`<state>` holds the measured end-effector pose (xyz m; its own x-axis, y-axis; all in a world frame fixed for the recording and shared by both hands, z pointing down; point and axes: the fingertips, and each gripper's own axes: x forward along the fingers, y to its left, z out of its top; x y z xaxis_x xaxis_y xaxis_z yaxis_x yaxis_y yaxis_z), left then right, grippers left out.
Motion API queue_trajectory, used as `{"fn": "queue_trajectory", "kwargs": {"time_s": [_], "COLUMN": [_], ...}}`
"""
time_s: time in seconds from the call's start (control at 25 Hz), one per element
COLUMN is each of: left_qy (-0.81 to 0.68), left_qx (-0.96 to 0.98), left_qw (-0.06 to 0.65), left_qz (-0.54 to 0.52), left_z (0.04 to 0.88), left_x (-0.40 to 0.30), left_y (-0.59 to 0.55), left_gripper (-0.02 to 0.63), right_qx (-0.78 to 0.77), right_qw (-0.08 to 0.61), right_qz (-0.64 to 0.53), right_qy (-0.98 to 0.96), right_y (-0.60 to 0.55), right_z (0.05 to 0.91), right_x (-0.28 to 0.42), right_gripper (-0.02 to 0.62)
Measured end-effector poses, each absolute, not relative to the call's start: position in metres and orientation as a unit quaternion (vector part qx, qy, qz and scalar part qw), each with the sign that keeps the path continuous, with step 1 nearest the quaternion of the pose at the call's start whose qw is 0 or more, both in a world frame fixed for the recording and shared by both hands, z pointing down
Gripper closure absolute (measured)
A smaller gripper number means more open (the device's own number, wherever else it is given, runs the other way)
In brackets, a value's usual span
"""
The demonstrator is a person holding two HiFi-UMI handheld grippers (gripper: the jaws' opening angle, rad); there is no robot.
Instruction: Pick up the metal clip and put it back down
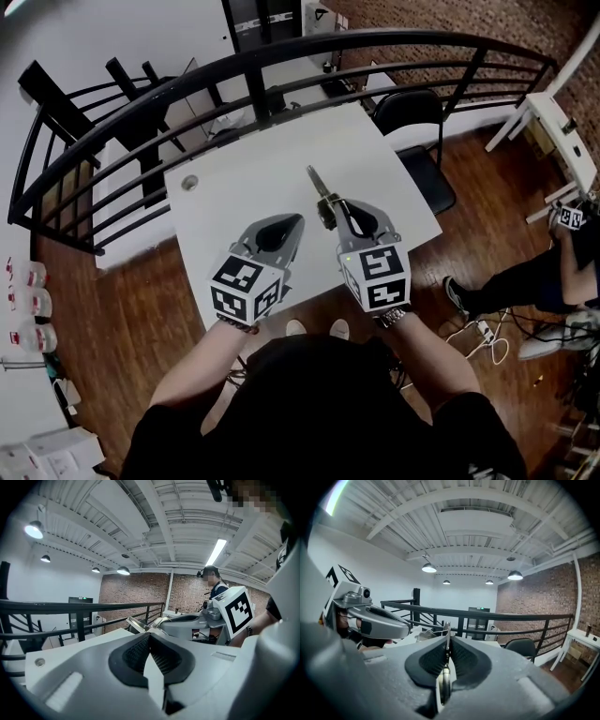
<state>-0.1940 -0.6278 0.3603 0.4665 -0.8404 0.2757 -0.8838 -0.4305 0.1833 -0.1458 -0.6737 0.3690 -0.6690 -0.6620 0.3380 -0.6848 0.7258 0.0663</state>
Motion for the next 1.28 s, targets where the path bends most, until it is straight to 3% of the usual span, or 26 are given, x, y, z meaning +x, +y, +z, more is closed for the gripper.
{"fn": "queue_trajectory", "kwargs": {"time_s": [1.28], "left_qy": [-0.549], "left_qx": [0.817], "left_qw": [0.163], "left_qz": [0.074], "left_z": [0.36], "left_x": [-0.14], "left_y": [-0.629], "left_gripper": [0.589], "right_qx": [0.324], "right_qw": [0.127], "right_qz": [0.054], "right_qy": [-0.936], "right_y": [-0.673], "right_z": [0.359], "right_x": [-0.091], "right_gripper": [0.601]}}
